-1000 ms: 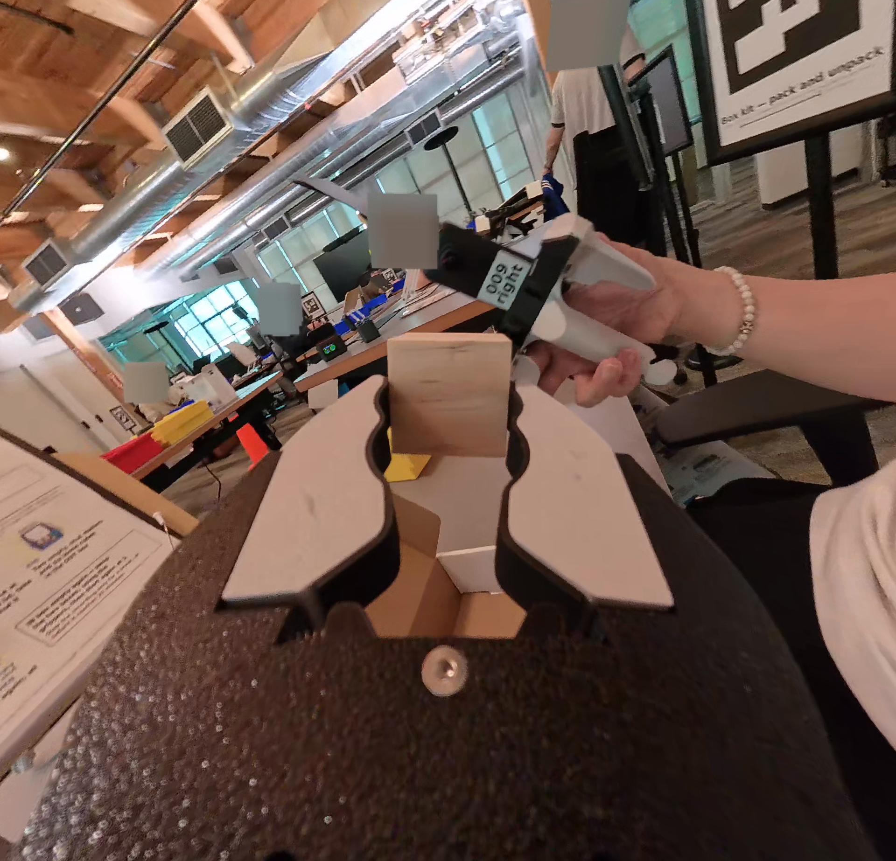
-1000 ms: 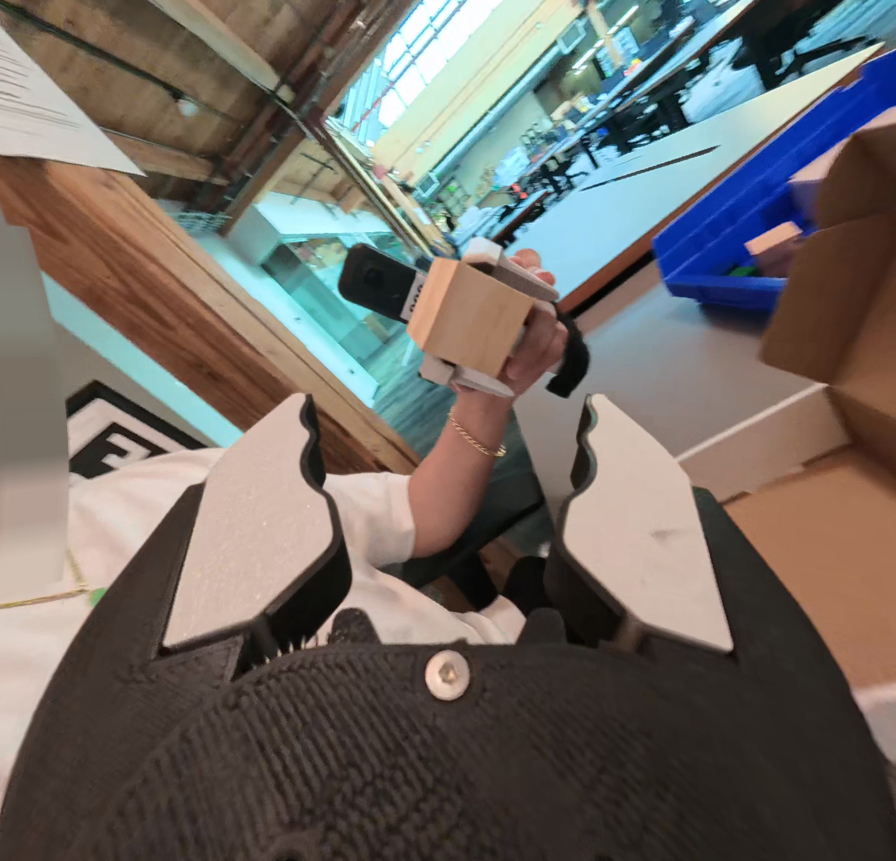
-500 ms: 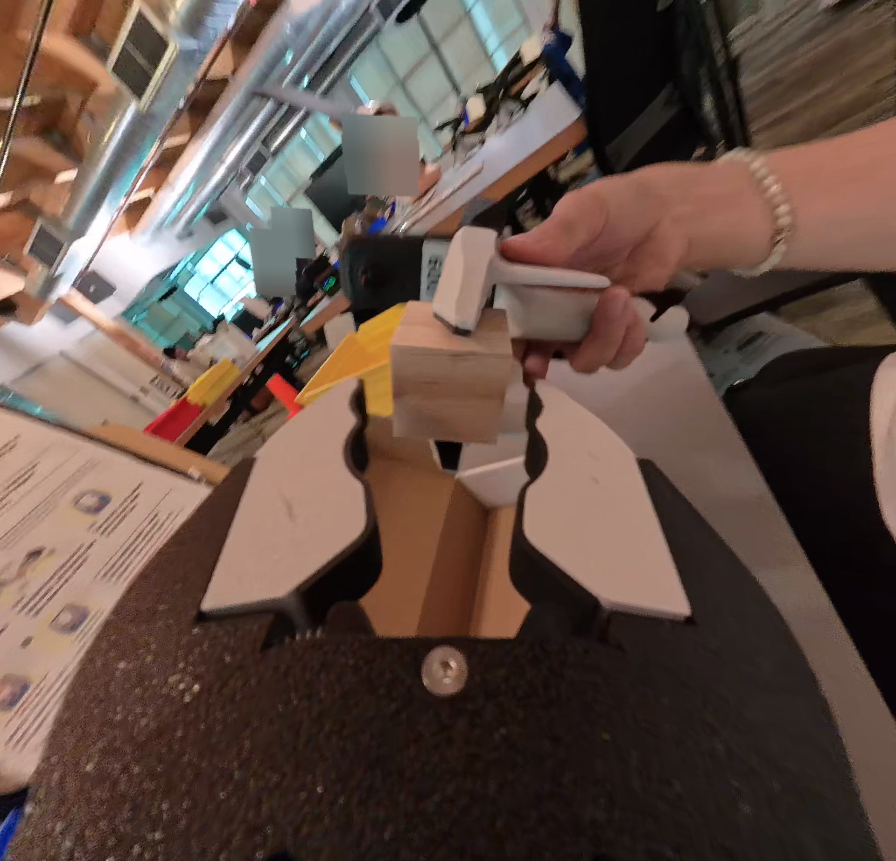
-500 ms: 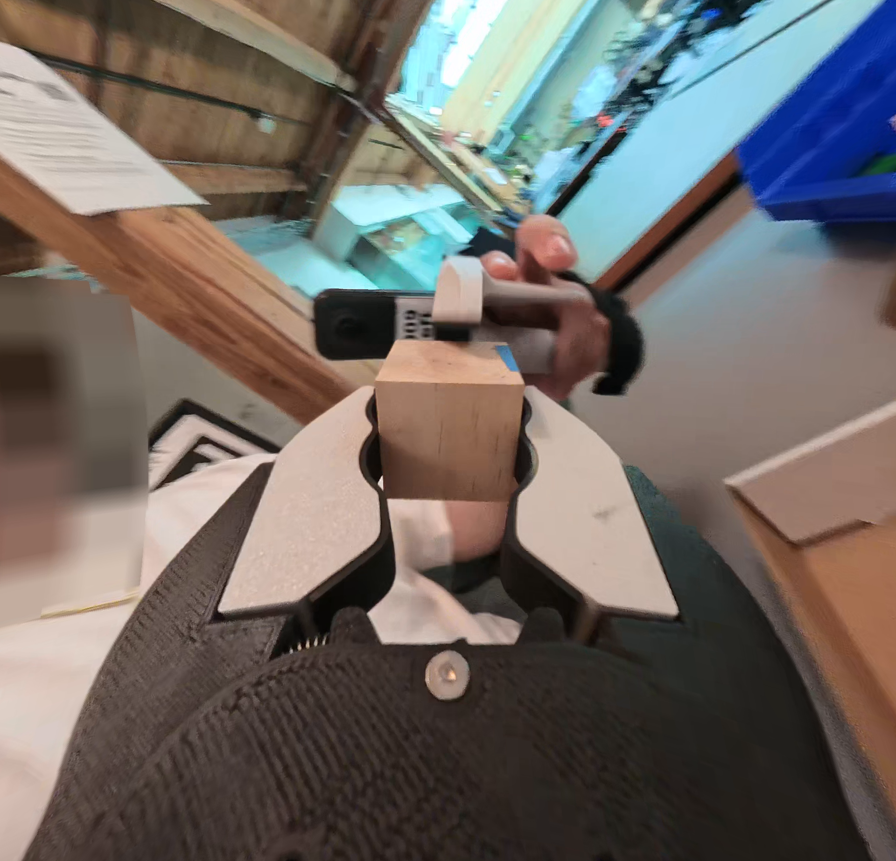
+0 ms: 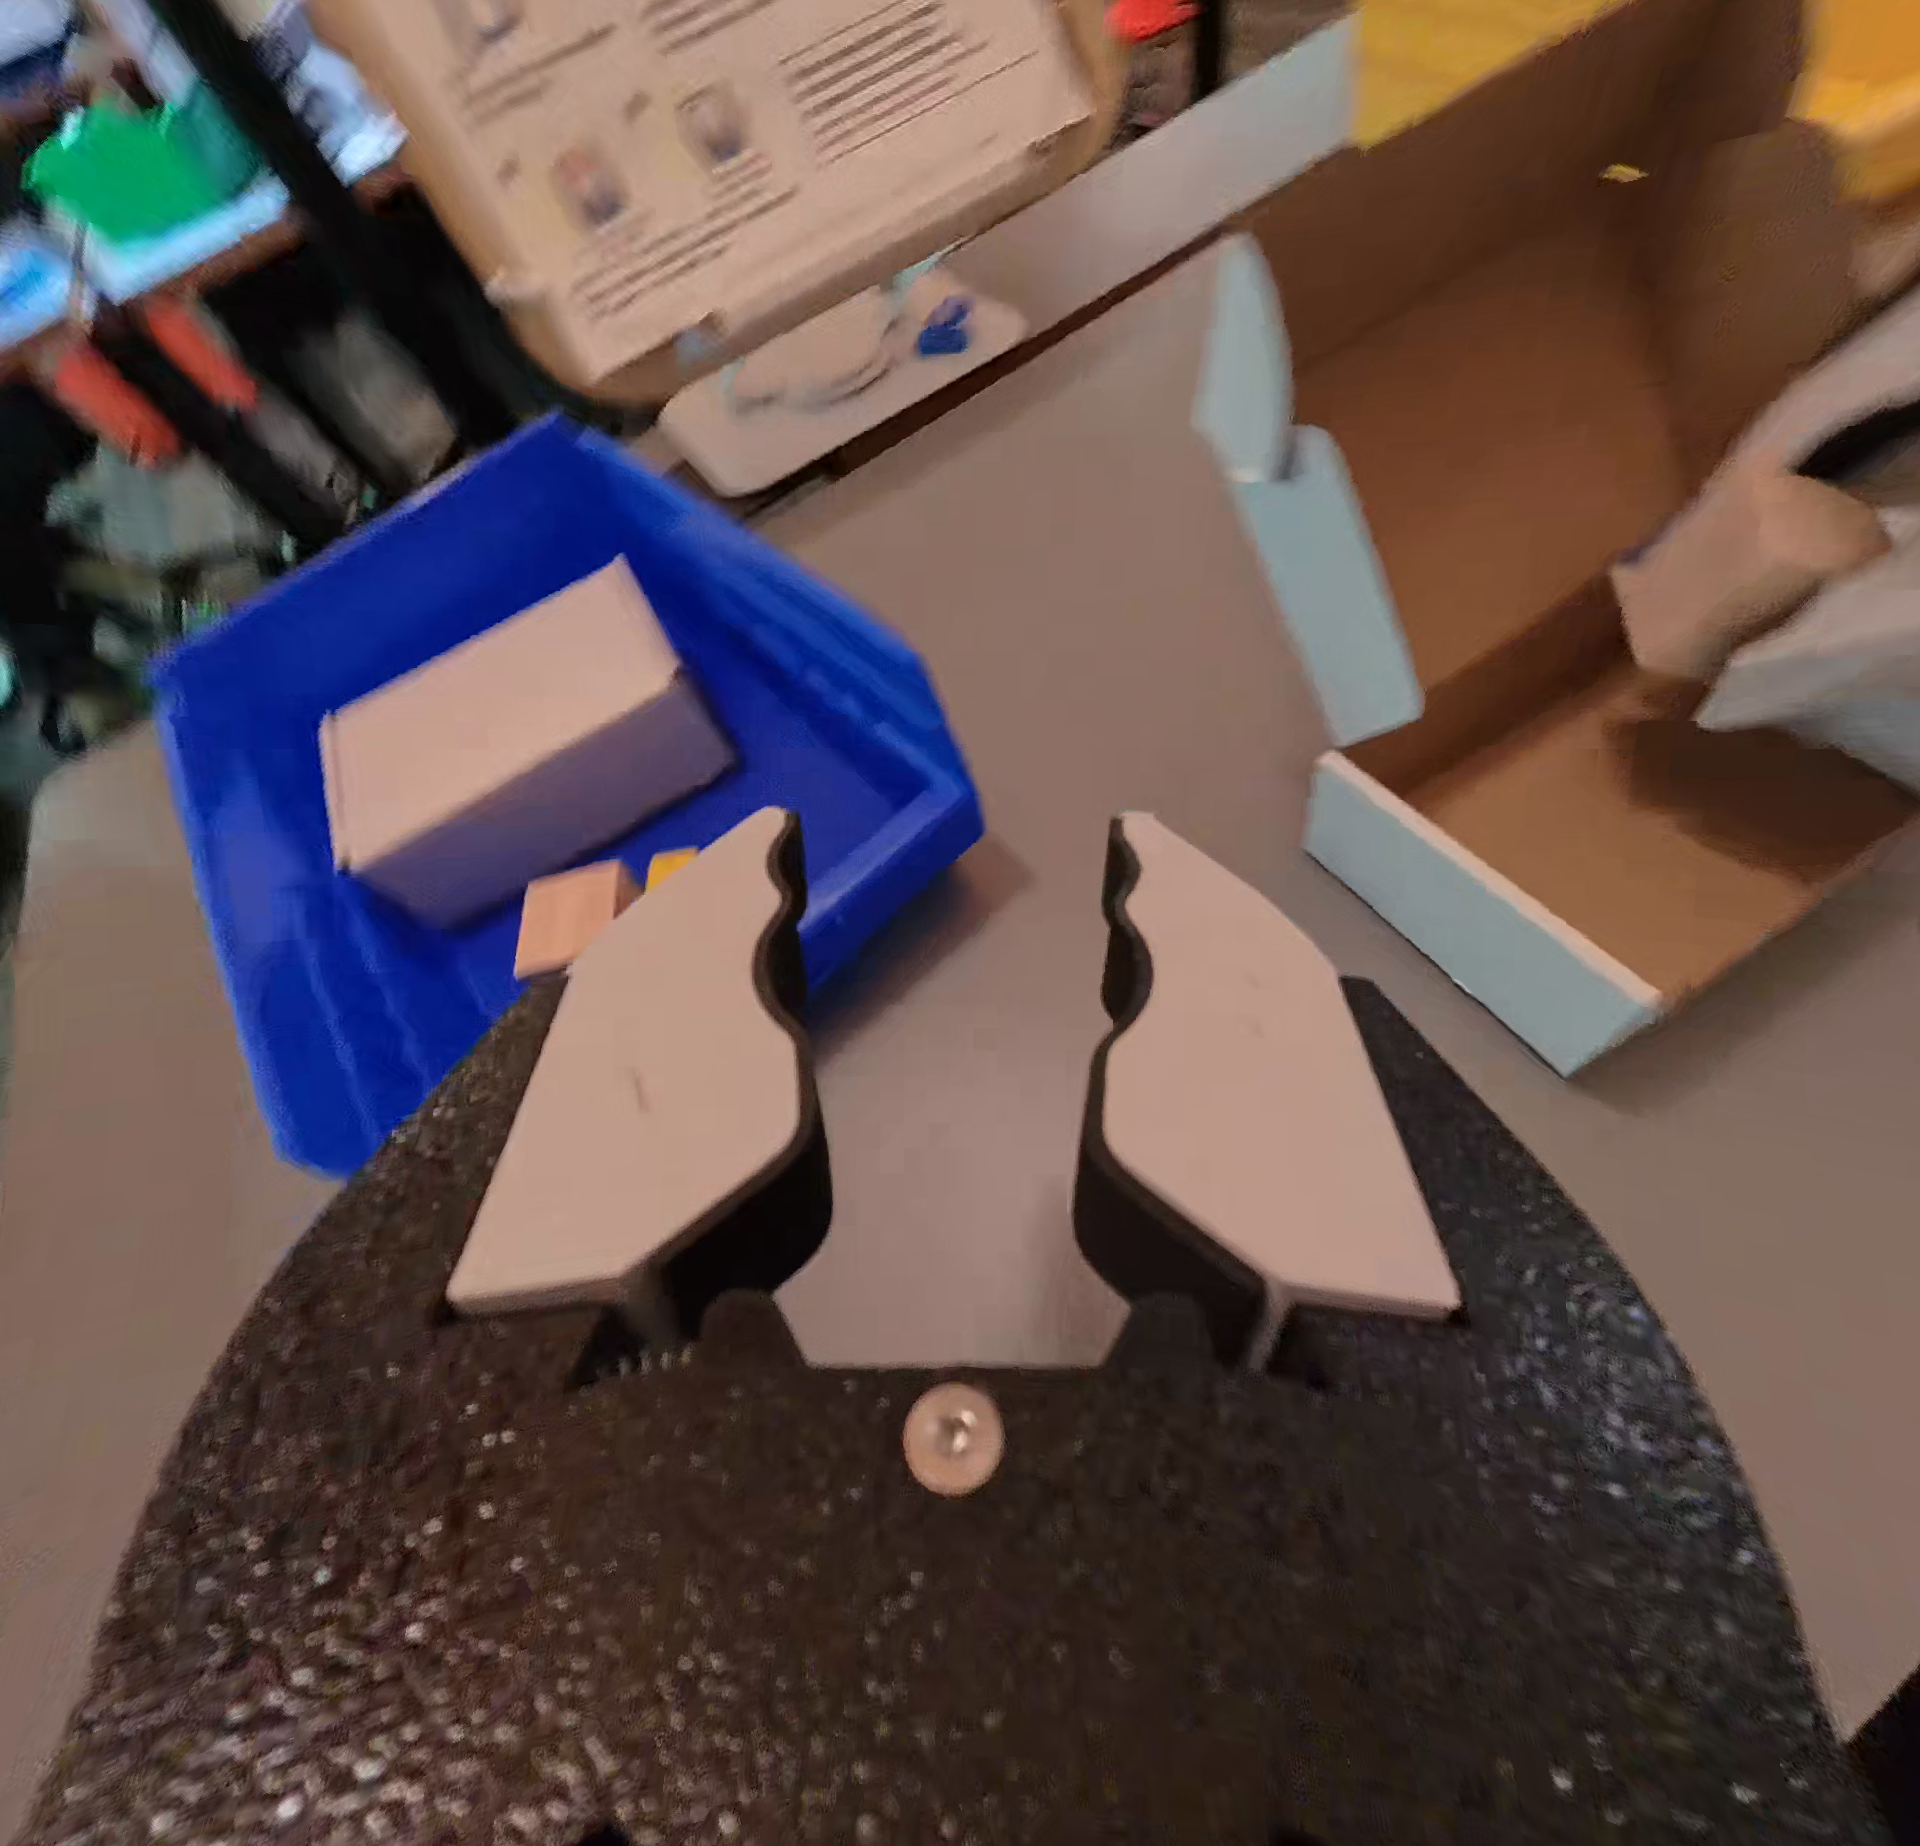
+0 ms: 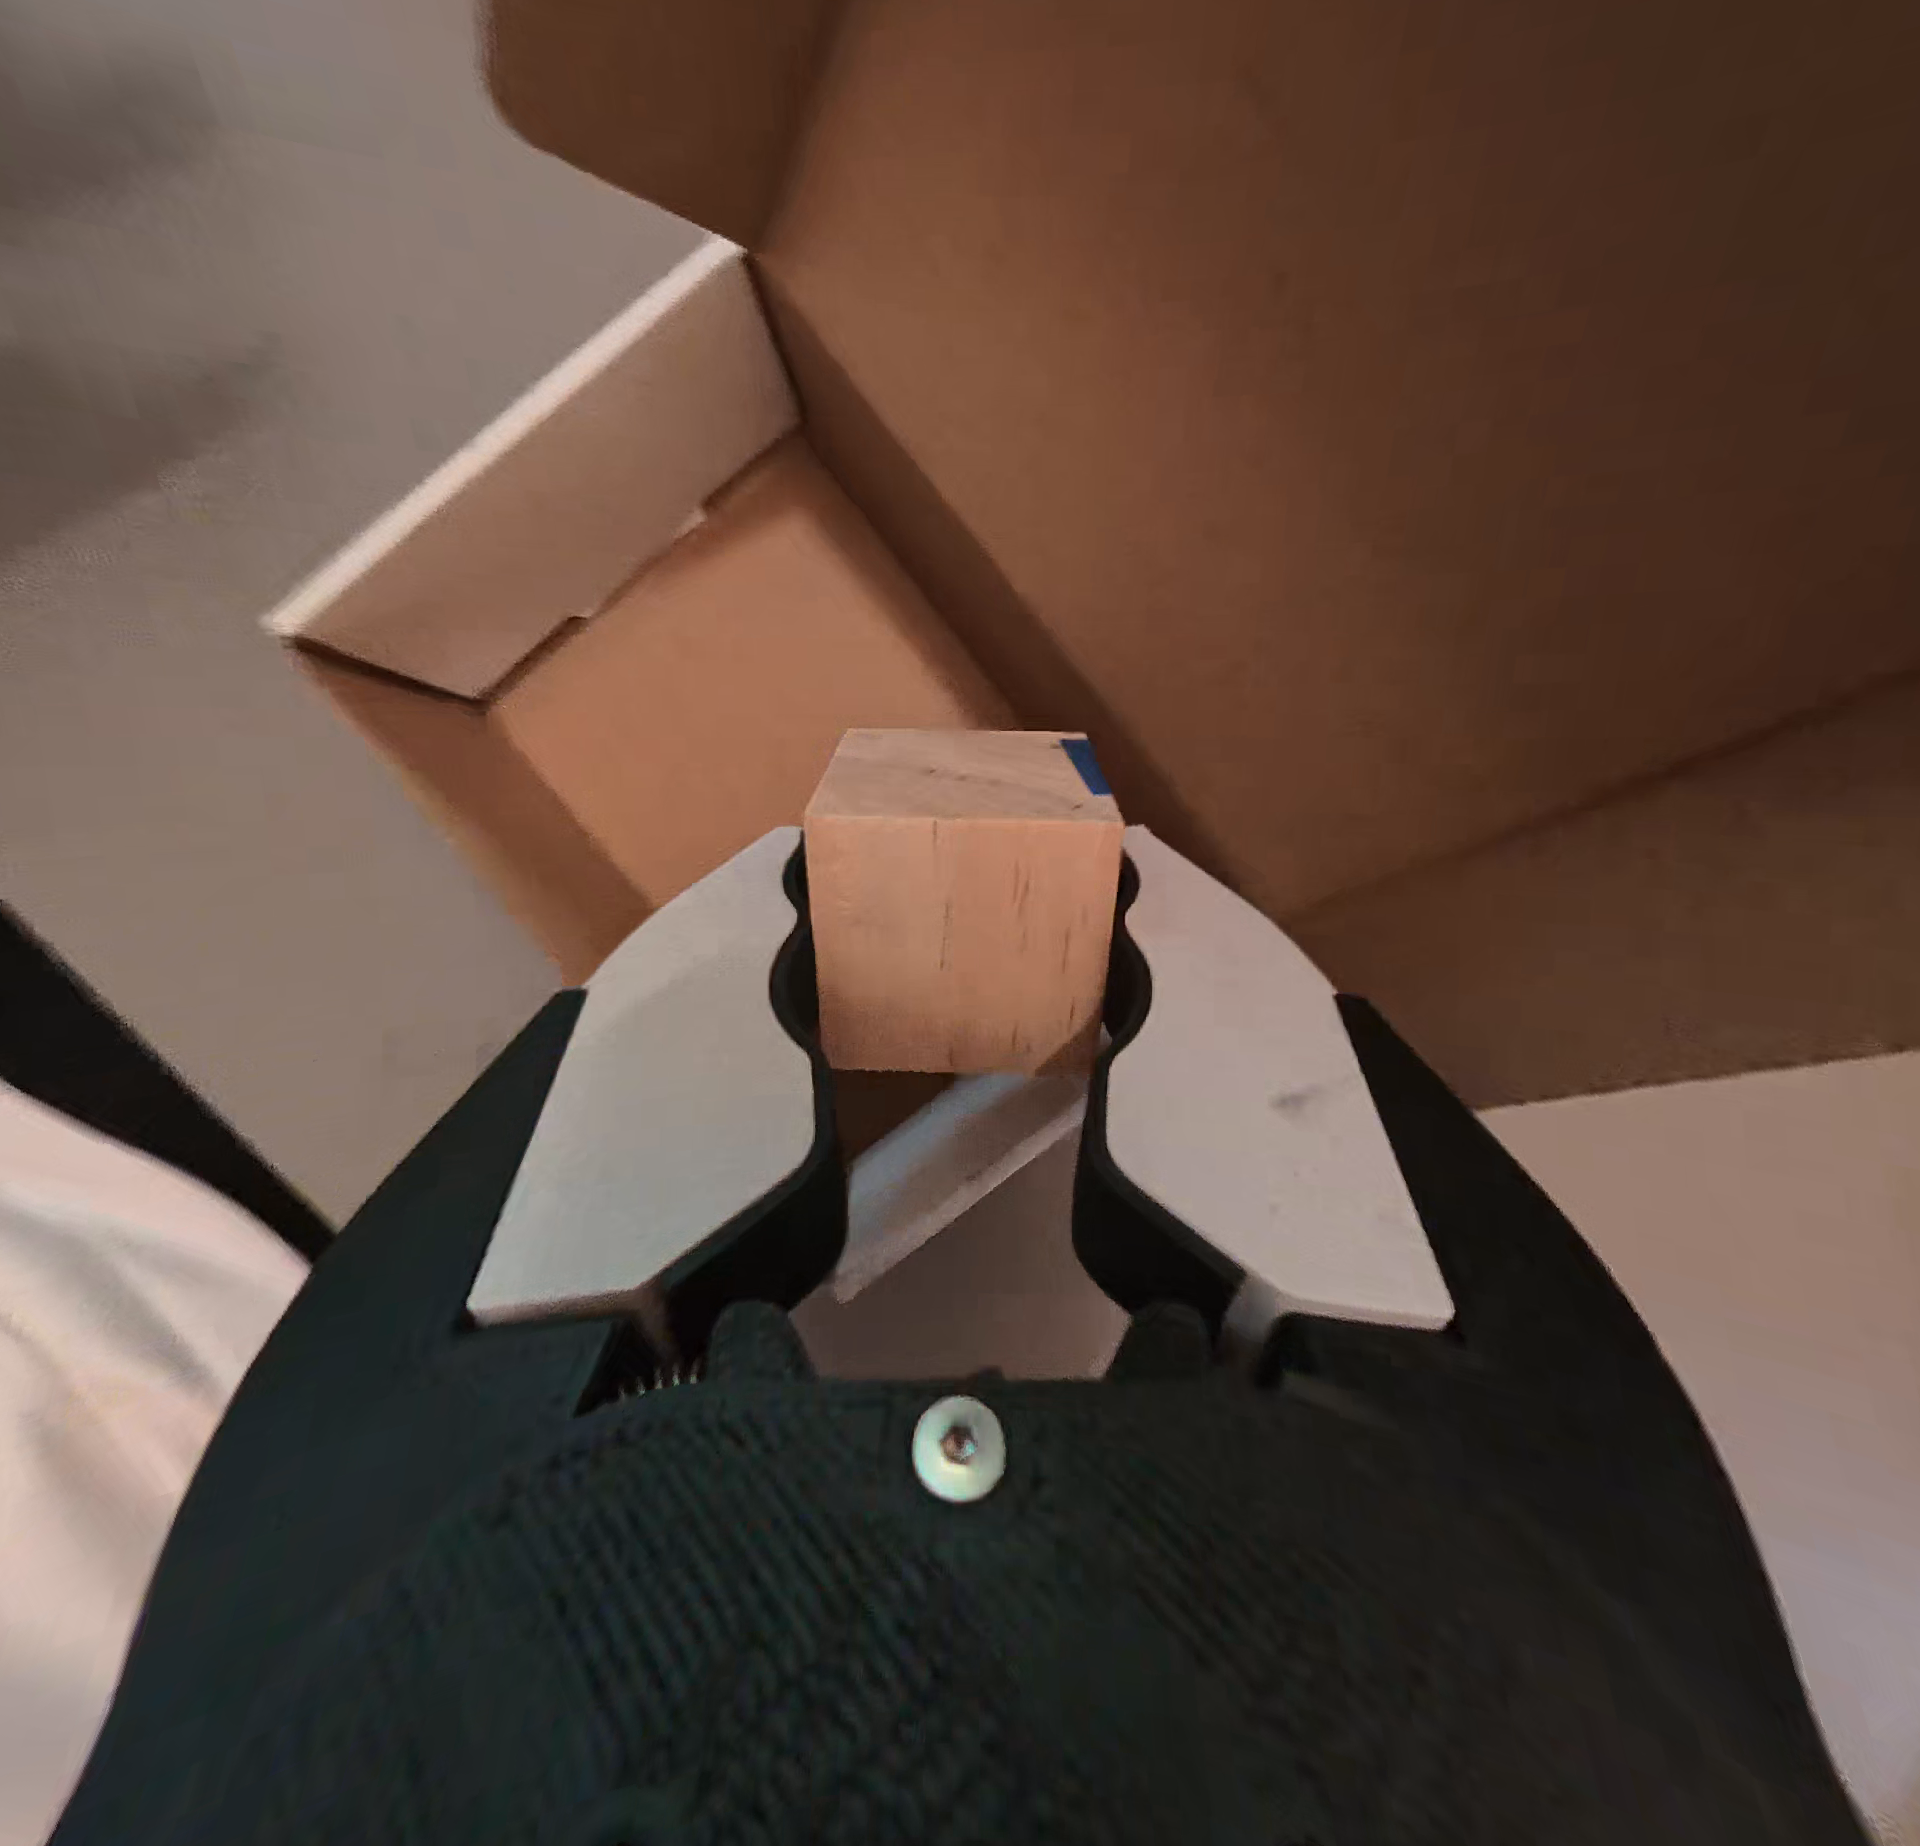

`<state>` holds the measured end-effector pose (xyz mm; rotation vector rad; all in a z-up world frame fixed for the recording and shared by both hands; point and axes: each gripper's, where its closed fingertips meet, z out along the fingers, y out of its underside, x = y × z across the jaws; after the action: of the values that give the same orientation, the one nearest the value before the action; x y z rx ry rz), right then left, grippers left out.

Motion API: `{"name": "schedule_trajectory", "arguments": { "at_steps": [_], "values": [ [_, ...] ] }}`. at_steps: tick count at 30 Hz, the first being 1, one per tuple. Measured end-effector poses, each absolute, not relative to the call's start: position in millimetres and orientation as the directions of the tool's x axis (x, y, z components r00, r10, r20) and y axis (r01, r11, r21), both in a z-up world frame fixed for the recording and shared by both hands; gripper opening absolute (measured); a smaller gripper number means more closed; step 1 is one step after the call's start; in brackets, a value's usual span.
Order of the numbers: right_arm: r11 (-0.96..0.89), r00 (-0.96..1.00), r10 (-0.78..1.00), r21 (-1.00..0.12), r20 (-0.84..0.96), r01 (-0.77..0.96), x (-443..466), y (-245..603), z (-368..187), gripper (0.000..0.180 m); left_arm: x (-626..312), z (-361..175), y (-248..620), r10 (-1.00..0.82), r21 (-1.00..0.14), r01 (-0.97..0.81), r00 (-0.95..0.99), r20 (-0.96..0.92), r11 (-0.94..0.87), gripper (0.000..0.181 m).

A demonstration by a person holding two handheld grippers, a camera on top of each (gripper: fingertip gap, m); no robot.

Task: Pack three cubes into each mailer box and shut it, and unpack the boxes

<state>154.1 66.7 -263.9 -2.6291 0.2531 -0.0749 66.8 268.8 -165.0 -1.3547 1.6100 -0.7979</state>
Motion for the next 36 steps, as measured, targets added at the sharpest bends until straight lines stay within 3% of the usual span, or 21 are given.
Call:
{"name": "schedule_trajectory", "arguments": {
  "at_steps": [5,10,13,16,18,22,30,36],
  "values": [
    [-0.945,0.976,-0.138,-0.317,0.169,-0.079,176,50,-289,0.052,54,-180,311,-0.987,-0.879,-0.473,0.158,-0.018,-0.06,0.053],
    [-0.931,0.969,-0.174,-0.349,0.174,-0.105,186,47,-291,0.052,54,-186,321,-0.972,-0.865,-0.46,0.204,0.116,-0.199,0.05],
    [-0.907,0.986,-0.13,-0.413,0.1,-0.078,172,51,-285,0.055,62,-189,328,-0.993,-0.838,-0.542,0.116,-0.007,-0.057,0.041],
    [-0.878,0.995,-0.089,-0.476,0.046,-0.056,161,52,-274,0.067,75,-185,354,-0.964,-0.73,-0.651,-0.014,-0.264,0.209,0.048],
    [-0.855,0.998,-0.058,-0.516,0.007,-0.046,152,50,-265,0.074,84,-184,362,-0.962,-0.657,-0.714,-0.094,-0.255,0.243,0.05],
    [-0.79,1.0,-0.009,-0.613,-0.015,-0.016,138,47,-246,0.076,89,-200,385,-0.998,-0.45,-0.893,0.057,-0.039,-0.034,0.051],
    [-0.723,0.999,0.026,-0.691,-0.033,-0.005,121,42,-234,0.08,99,-267,397,-0.946,-0.1,-0.945,0.3,0.122,-0.313,0.052],
    [-0.727,0.999,0.023,-0.687,-0.03,-0.004,122,33,-245,0.084,104,-282,403,-0.923,-0.016,-0.924,0.381,0.056,-0.383,0.051]
  ]
}}
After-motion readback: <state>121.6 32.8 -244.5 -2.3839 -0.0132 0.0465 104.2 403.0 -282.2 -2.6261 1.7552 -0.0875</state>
